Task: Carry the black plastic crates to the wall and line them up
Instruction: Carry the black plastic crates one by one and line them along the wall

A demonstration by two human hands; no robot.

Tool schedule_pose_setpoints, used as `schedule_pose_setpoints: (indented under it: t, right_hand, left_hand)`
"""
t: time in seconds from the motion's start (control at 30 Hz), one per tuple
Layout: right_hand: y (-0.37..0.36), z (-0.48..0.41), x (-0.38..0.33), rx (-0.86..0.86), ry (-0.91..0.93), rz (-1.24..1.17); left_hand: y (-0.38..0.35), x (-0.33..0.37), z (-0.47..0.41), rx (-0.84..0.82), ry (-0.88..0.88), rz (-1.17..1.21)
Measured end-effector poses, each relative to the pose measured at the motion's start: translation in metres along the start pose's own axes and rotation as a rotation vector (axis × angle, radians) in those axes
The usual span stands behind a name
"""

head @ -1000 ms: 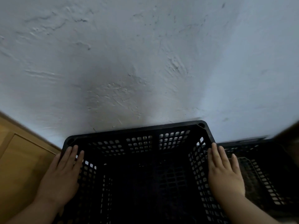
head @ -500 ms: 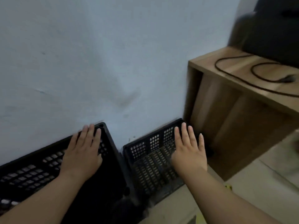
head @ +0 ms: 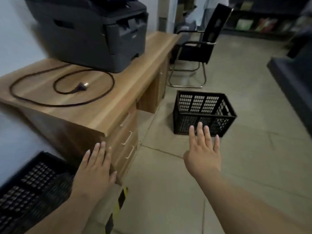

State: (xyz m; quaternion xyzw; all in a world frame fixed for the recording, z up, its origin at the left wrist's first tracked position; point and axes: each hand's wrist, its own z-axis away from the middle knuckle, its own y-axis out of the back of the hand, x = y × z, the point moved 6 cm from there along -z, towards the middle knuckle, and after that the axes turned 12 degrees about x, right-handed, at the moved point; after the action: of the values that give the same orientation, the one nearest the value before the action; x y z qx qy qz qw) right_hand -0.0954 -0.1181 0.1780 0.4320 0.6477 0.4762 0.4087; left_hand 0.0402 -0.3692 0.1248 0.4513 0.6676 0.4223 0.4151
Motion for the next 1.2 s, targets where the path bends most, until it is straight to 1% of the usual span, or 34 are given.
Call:
schedule_pose_setpoints:
  t: [0.07,0.17,0.3,0.4,0.5,0.57,0.67,0.7,0.73,0.77,0.8,0.93,0.97,1.03,1.07,1.1,1.13,1.2]
  right_hand:
    - [-0.003,-0.024,0.054,0.008,-0.070,0.040]
    - [-0.012,-0.063,0.122,0.007,-0.143,0.093]
    - [-0.031,-0.128,0.193,0.008,-0.195,0.135]
    - [-0.049,-0.194,0.238,0.031,-0.227,0.147]
    - [-0.074,-0.267,0.277,0.005,-0.251,0.162]
    - [-0.093,-0.312,0.298,-0.044,-0.251,0.169]
    - [-0.118,-0.382,0.327,-0.081,-0.270,0.149]
    - [-0.125,-0.405,0.336,-0.088,-0.277,0.146]
    - [-0.132,-0.428,0.345,-0.102,-0.282,0.145]
    - [-0.140,-0.450,0.355,-0.122,-0.288,0.150]
    - [-0.148,-0.472,0.365,-0.141,-0.293,0.153]
    - [-0.188,-0.557,0.404,-0.190,-0.288,0.140]
    - [-0.200,-0.577,0.413,-0.196,-0.280,0.131]
    - [-0.231,-0.615,0.433,-0.220,-0.263,0.124]
    - [-0.248,-0.630,0.442,-0.236,-0.258,0.123]
    - [-0.267,-0.644,0.452,-0.252,-0.250,0.124]
    - [-0.287,-0.656,0.461,-0.269,-0.241,0.126]
    - [-0.329,-0.673,0.478,-0.312,-0.232,0.126]
  left_hand:
    - [-0.014,0.058,-0.039,0.007,-0.067,0.040]
    - [-0.037,0.125,-0.099,-0.004,-0.143,0.063]
    - [-0.074,0.190,-0.190,-0.057,-0.209,0.090]
    - [-0.108,0.224,-0.268,-0.074,-0.236,0.116]
    - [-0.140,0.251,-0.345,-0.093,-0.282,0.110]
    - [-0.160,0.263,-0.392,-0.128,-0.304,0.075]
    - [-0.183,0.283,-0.462,-0.067,-0.306,0.000]
    - [-0.190,0.290,-0.485,-0.090,-0.286,-0.017]
    - [-0.195,0.295,-0.508,-0.074,-0.255,-0.041]
    - [-0.203,0.302,-0.530,-0.020,-0.246,-0.053]
    - [-0.213,0.311,-0.550,-0.003,-0.235,-0.032]
    - [-0.257,0.343,-0.623,-0.106,-0.172,-0.056]
    - [-0.269,0.348,-0.642,-0.116,-0.139,-0.058]
    - [-0.301,0.356,-0.675,-0.072,-0.112,-0.064]
    - [-0.319,0.359,-0.688,-0.092,-0.104,-0.072]
    - [-0.342,0.363,-0.698,-0.193,-0.097,-0.070]
    - [-0.365,0.370,-0.706,-0.238,-0.129,-0.070]
    - [-0.412,0.376,-0.717,-0.238,-0.157,-0.096]
